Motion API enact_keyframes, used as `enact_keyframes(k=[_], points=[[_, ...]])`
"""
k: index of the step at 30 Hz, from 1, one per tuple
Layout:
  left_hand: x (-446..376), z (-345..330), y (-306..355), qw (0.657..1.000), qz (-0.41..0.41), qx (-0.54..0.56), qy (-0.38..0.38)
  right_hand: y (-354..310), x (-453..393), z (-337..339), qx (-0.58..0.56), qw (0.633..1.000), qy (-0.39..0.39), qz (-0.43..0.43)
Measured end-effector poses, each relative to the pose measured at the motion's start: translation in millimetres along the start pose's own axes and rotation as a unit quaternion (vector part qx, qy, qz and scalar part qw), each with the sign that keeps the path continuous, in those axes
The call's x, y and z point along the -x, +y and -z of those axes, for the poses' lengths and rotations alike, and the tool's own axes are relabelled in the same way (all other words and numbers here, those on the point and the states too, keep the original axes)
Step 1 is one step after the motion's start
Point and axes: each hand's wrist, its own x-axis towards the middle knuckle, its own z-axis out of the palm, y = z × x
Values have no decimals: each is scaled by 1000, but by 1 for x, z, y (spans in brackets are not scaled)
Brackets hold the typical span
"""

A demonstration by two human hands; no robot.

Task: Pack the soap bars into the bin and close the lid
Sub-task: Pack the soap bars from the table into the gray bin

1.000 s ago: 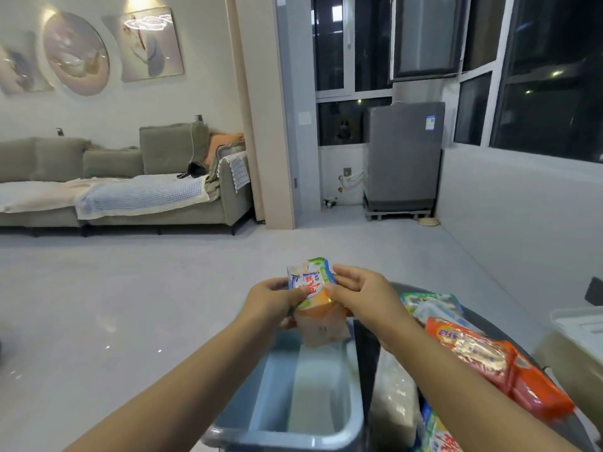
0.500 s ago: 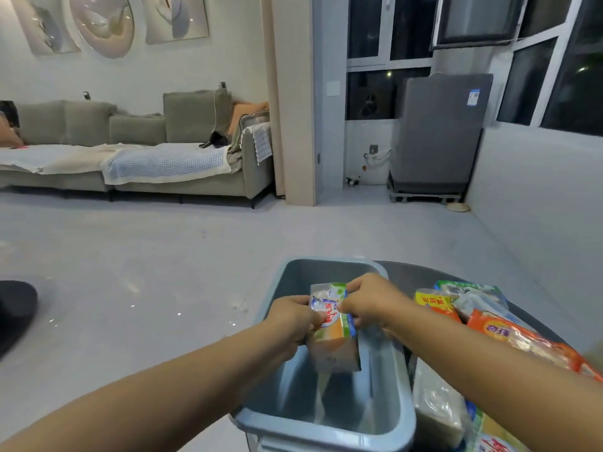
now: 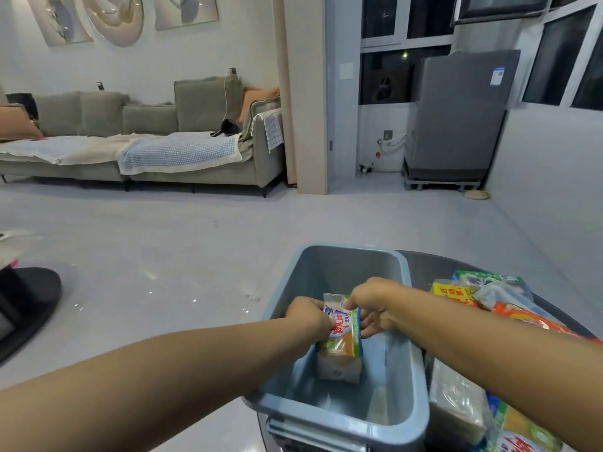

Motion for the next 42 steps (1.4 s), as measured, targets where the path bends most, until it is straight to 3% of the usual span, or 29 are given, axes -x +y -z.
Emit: enact_keyframes(k=[4,6,8,11,13,15,17,19,25,38,42], points=[[3,-1,-1,1000,1,-9,-20,6,13,2,-10,997,29,73],[5,-2,-1,999,-3,-16,-30,14,23,3,50,985,68,151],[8,-4,0,999,-9,-23,-43,26,34,5,126,953,119,249],[13,-5,0,997,-2,-33,-64,49,47,10,192,877,225,380],[17,-4,1,995,13,-47,-83,62,46,16,261,840,292,375],[18,-5,5,994,24,-51,-95,70,42,19,249,867,299,313],[18,-7,9,994,31,-46,-96,70,42,19,133,926,226,272],[17,-12,11,994,29,-45,-95,72,39,19,42,945,174,272],[11,-37,22,995,3,-20,-97,74,39,28,46,952,176,247],[10,-48,32,995,31,23,-92,74,37,44,49,948,148,276],[21,-47,41,996,-32,21,-75,81,41,46,11,948,144,284]])
